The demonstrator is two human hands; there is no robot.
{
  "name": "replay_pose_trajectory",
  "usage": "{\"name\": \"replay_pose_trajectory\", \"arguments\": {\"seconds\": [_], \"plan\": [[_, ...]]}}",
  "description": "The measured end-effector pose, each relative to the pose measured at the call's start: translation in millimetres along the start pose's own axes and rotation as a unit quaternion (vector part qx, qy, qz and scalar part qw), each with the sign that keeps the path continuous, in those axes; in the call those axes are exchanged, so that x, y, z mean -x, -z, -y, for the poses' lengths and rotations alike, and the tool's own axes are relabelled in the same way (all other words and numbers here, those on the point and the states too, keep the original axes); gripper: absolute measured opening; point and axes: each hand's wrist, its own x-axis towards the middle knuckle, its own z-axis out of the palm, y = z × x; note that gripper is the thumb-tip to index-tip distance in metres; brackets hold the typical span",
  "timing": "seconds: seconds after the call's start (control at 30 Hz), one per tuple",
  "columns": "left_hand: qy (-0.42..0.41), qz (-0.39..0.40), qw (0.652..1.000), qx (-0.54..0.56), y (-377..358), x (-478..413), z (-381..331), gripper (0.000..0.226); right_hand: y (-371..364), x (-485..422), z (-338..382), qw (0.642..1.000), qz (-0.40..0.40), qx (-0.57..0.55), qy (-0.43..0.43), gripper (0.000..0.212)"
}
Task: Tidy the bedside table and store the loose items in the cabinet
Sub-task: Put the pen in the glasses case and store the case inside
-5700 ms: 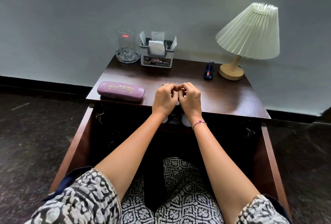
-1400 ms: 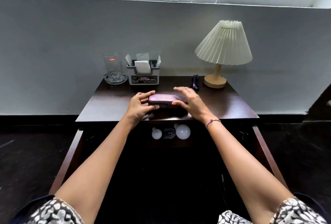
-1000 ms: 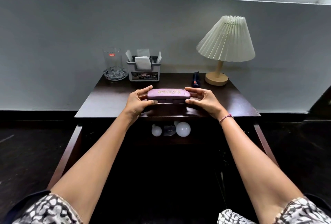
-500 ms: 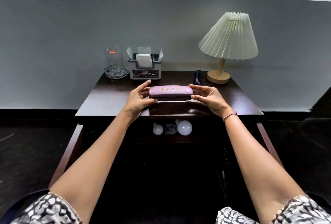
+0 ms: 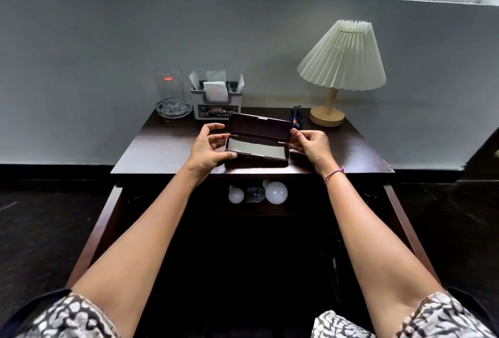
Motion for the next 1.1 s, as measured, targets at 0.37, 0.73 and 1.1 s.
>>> {"name": "replay_pose_trajectory", "arguments": {"seconds": [0.37, 0.73, 1.1], "plan": [[-0.028, -0.011, 0.999, -0.033, -7.5, 6.6, -3.2, 0.068, -2.2, -9.9, -5.1, 0.967, -0.105, 0.230, 0.014, 0.045], [-0.036, -0.027, 0.997, -0.060, -9.4, 6.7, -4.0, 0.048, -4.3, -6.1, 7.8, 0.960, -0.079, 0.267, 0.021, 0.035], [-0.015, -0.029, 0.998, -0.048, -9.1, 7.0, -8.1, 0.041, 4.5, -70.5, 42.9, 0.867, -0.124, 0.479, 0.049, 0.030]]}}
